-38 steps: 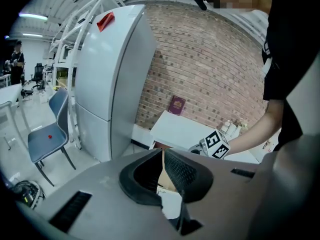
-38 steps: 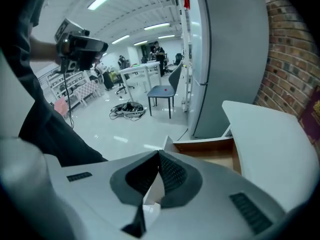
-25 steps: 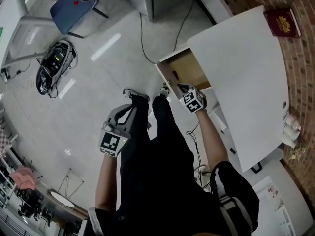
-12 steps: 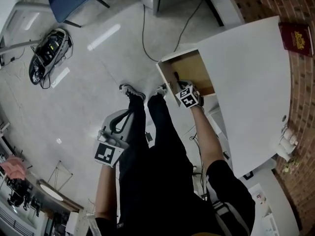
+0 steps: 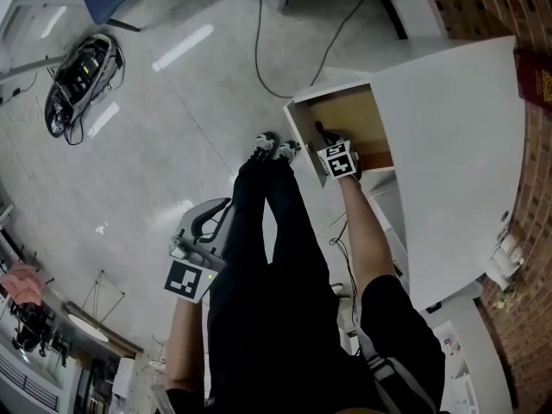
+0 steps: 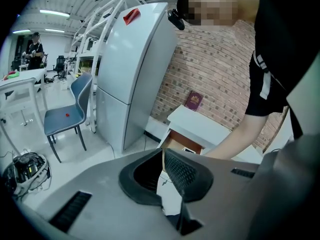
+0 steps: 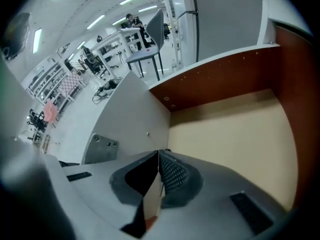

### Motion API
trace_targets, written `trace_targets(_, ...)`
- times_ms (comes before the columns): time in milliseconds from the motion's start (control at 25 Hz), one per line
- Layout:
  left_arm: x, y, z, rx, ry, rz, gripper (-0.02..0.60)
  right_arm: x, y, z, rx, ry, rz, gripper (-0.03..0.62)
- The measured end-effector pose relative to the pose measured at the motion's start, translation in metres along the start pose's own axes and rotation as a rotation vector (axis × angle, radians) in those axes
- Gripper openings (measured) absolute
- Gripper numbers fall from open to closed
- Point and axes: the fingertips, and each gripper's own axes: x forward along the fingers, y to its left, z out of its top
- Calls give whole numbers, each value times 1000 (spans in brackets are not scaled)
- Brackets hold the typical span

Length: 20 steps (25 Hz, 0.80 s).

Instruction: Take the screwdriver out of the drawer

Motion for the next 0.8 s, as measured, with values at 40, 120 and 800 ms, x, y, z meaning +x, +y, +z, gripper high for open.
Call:
trace_targets(40,1,2,-3,-4,6,-3,26,3,-1,-1,-1,7,-7,64)
trace_targets(120,4,6,-7,-10,11,-8,26,8,-2,-3,-3,19,-14,84)
trace_targets(800,13,34,-9,-43,23,-38,26,48,-16,-30,8,180,9,141)
